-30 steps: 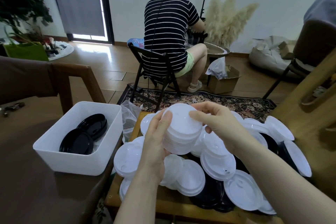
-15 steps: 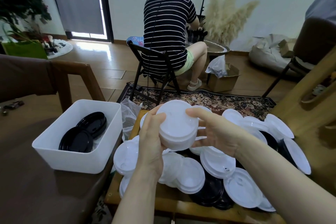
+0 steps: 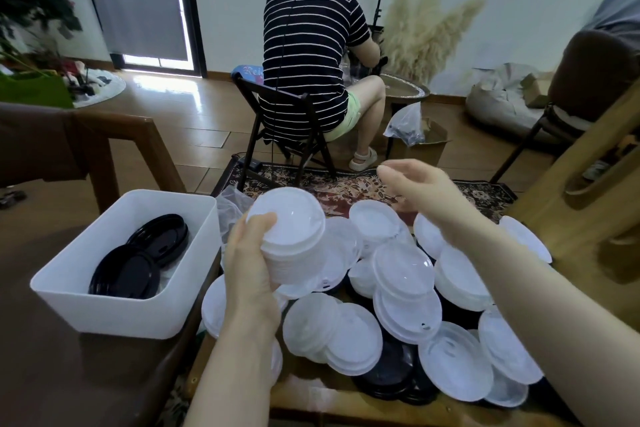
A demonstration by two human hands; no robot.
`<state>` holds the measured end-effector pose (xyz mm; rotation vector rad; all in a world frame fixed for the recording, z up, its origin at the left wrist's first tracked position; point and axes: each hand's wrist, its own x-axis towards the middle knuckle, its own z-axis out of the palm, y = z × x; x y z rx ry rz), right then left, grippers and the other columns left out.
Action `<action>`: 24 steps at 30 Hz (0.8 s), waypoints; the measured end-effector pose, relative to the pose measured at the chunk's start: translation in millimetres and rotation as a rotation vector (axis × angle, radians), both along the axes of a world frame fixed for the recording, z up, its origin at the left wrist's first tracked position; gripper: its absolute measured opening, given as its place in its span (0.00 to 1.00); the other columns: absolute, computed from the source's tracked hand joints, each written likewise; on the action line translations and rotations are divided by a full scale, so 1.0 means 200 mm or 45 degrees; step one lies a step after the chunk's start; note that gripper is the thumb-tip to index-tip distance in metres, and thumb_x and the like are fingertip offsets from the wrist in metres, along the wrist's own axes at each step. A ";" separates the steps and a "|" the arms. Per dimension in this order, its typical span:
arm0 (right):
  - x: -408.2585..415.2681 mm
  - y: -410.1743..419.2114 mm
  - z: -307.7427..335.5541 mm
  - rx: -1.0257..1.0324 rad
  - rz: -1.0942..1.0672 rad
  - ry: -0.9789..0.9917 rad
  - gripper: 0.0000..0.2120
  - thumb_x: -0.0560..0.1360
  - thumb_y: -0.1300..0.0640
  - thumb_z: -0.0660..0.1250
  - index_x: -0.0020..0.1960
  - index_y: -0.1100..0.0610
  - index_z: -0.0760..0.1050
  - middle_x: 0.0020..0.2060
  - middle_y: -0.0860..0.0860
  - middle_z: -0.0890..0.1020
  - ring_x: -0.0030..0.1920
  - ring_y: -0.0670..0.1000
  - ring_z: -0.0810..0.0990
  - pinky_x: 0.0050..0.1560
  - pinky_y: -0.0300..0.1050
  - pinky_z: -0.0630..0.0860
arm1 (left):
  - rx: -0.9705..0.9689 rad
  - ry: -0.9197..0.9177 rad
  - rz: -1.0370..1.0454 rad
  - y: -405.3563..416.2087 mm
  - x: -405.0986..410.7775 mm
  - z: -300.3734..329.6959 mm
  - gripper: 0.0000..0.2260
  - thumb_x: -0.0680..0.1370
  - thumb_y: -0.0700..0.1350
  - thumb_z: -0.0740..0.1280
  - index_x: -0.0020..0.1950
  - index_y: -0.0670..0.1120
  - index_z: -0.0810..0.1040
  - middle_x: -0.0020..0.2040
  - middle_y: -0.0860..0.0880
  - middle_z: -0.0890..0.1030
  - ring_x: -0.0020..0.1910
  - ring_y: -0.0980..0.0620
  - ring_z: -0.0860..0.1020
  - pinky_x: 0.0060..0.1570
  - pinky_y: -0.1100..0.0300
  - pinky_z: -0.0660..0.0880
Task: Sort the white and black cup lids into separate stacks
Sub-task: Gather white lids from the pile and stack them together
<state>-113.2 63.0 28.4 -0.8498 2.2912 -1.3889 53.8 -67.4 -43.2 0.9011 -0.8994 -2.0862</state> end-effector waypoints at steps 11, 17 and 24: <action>-0.43 -0.12 -0.31 0.700 -0.122 0.213 0.17 0.74 0.50 0.71 0.58 0.59 0.79 0.54 0.55 0.82 0.54 0.55 0.80 0.56 0.51 0.77 | -0.014 -0.020 -0.115 -0.04 -0.04 0.00 0.20 0.71 0.51 0.74 0.62 0.51 0.80 0.57 0.47 0.84 0.55 0.46 0.81 0.52 0.49 0.78; -0.43 -0.13 -0.34 0.723 -0.212 0.338 0.03 0.73 0.54 0.70 0.41 0.52 0.78 0.42 0.53 0.84 0.44 0.55 0.82 0.47 0.50 0.78 | -0.033 -0.029 -0.162 -0.04 -0.03 0.01 0.18 0.72 0.52 0.73 0.61 0.52 0.81 0.58 0.48 0.84 0.57 0.46 0.81 0.53 0.47 0.79; -0.40 -0.07 -0.24 0.357 -0.256 0.132 0.10 0.73 0.59 0.71 0.47 0.66 0.79 0.38 0.58 0.81 0.37 0.54 0.76 0.45 0.52 0.77 | -0.045 -0.014 -0.202 -0.01 -0.03 0.01 0.20 0.65 0.55 0.76 0.56 0.53 0.83 0.57 0.49 0.85 0.57 0.46 0.82 0.58 0.43 0.78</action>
